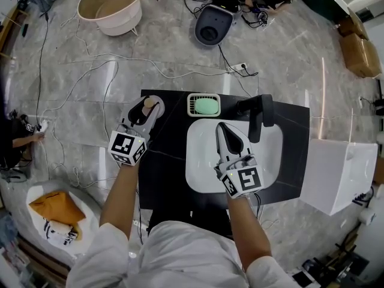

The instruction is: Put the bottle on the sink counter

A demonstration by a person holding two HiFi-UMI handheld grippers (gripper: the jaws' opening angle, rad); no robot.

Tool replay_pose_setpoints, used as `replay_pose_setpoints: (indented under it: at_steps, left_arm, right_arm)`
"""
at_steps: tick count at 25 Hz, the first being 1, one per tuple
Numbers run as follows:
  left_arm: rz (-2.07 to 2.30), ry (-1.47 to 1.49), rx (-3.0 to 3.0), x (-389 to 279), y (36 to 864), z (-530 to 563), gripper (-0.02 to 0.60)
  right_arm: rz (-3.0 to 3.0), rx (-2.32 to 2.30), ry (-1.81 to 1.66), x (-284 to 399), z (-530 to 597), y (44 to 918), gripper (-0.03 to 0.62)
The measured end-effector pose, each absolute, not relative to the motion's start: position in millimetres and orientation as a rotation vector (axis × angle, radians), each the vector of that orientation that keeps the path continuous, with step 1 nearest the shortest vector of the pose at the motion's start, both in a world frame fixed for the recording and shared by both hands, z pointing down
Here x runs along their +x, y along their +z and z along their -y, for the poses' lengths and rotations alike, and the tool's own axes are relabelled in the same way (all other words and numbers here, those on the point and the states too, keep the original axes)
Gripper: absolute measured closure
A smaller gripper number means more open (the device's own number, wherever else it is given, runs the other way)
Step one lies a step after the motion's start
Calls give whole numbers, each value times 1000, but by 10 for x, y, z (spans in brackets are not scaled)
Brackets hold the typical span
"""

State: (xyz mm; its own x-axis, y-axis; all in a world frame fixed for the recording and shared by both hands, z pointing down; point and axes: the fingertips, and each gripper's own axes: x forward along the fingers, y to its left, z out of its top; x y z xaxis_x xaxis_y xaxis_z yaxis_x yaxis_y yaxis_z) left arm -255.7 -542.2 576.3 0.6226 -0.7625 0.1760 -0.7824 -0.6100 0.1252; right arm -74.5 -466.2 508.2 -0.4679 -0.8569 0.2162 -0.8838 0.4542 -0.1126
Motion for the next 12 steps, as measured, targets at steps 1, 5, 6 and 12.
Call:
replay_pose_setpoints:
  at_steps: [1, 5, 6, 12]
  left_arm:
    - [1280, 157, 2653, -2555, 5786, 5429, 428]
    - [1290, 168, 2645, -2541, 5861, 5452, 428]
    - [1292, 169, 2643, -2541, 5876, 5459, 428]
    - [1297, 165, 2635, -2524, 5964, 5483, 428]
  right_arm:
    - [2563, 1552, 317, -744, 4681, 5098, 579]
    - [2550, 1576, 323, -731, 4741, 5142, 579]
    - [2550, 1577, 326, -731, 4748, 5149, 579]
    - [2542, 1576, 353, -706, 4758, 5225, 579]
